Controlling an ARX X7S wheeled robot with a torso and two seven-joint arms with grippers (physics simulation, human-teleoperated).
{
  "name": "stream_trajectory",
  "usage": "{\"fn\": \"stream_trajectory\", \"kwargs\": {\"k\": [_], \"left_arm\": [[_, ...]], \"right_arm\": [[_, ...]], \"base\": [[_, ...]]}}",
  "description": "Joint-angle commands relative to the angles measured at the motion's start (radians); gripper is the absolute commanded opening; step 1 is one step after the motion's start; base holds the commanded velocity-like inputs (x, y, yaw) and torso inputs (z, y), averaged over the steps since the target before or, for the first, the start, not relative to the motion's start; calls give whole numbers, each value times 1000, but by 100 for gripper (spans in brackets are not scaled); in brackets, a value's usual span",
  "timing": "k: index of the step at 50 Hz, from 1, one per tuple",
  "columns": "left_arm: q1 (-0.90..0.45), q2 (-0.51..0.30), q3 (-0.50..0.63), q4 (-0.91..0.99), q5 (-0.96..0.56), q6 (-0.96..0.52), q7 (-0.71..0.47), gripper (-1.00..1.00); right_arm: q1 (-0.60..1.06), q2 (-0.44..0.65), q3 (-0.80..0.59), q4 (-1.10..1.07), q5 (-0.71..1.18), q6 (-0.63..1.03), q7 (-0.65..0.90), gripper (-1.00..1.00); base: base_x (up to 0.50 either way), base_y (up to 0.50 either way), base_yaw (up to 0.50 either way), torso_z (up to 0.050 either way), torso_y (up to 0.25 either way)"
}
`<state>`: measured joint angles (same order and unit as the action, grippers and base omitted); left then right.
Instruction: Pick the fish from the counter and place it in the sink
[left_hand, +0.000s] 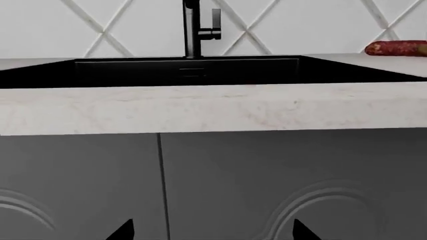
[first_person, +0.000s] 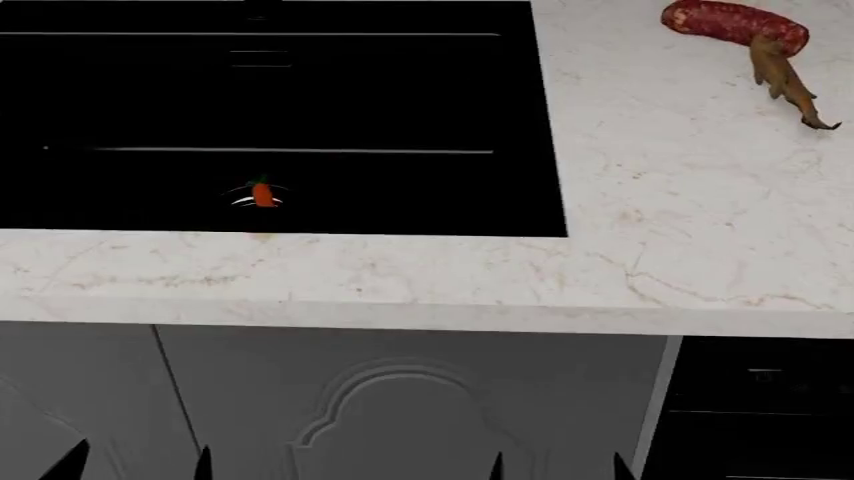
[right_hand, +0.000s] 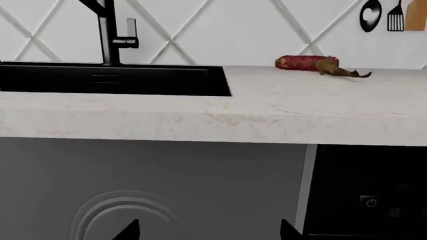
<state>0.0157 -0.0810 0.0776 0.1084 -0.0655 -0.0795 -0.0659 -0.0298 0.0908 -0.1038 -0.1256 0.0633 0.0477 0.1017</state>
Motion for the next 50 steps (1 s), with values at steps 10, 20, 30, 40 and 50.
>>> {"fn": "stream_trajectory", "kwargs": {"k": [10, 20, 30, 40, 50], "left_arm": [[-178, -74, -29, 442, -65, -668, -6, 100], [-477, -119, -138, 542, -150, -1017, 12, 100], [-770, -173, -342, 585, -138, -1332, -73, 100], [-933, -277, -407, 585, -120, -1477, -96, 100], [-983, -312, -399, 550, -117, -1473, -123, 100]], "right_arm": [[98, 98, 79, -544, 97, 588, 21, 100], [442, 152, 243, -778, 288, 1152, 2, 100], [839, 189, 313, -773, 396, 1521, 43, 100], [1043, 305, 325, -557, 819, 1521, 359, 100], [1190, 343, 313, -401, 1062, 1515, 505, 100]], "base": [[0, 0, 0, 0, 0], [0, 0, 0, 0, 0], [0, 0, 0, 0, 0], [0, 0, 0, 0, 0], [0, 0, 0, 0, 0]]}}
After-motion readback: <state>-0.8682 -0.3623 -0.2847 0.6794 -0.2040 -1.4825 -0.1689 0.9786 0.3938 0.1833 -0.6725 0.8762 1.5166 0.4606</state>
